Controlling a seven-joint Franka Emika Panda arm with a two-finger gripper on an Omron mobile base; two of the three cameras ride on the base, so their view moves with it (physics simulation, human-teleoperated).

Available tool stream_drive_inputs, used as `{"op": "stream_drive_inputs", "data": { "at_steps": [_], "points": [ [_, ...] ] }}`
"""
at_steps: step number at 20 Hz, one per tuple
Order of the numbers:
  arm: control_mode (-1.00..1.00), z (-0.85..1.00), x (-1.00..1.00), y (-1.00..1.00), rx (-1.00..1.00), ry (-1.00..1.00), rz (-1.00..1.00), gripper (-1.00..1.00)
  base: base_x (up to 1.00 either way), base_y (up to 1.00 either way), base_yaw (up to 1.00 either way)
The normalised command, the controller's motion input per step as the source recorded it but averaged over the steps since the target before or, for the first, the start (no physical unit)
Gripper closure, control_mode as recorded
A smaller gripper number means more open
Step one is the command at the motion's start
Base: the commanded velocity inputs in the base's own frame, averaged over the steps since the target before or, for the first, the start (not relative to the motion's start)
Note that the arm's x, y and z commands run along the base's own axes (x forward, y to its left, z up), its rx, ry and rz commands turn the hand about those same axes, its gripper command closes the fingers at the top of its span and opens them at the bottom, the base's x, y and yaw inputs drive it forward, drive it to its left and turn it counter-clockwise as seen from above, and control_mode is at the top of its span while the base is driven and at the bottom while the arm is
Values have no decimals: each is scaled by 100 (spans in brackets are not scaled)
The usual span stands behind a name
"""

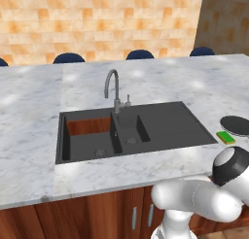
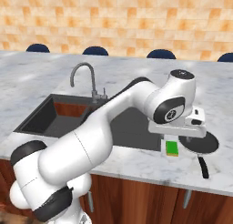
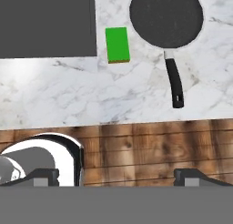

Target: Pick the pan and sponge and place them into the sink. Then turn on the water.

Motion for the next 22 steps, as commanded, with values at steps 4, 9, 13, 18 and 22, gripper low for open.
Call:
{"op": "stream_drive_inputs", "data": {
  "at_steps": [4, 9, 13, 18, 22],
  "points": [
    [-100, -8, 2, -43, 0, 3, 0, -100, 0, 0, 0],
    [-100, -8, 1, -41, 0, 6, -1, -100, 0, 0, 0],
    [-100, -15, 1, -36, 2, 5, 0, -100, 0, 0, 0],
    [-100, -19, 3, -32, 6, -1, 1, -100, 0, 0, 0],
    [-100, -25, 8, -20, 3, -3, 5, -100, 0, 0, 0]
  ]
}}
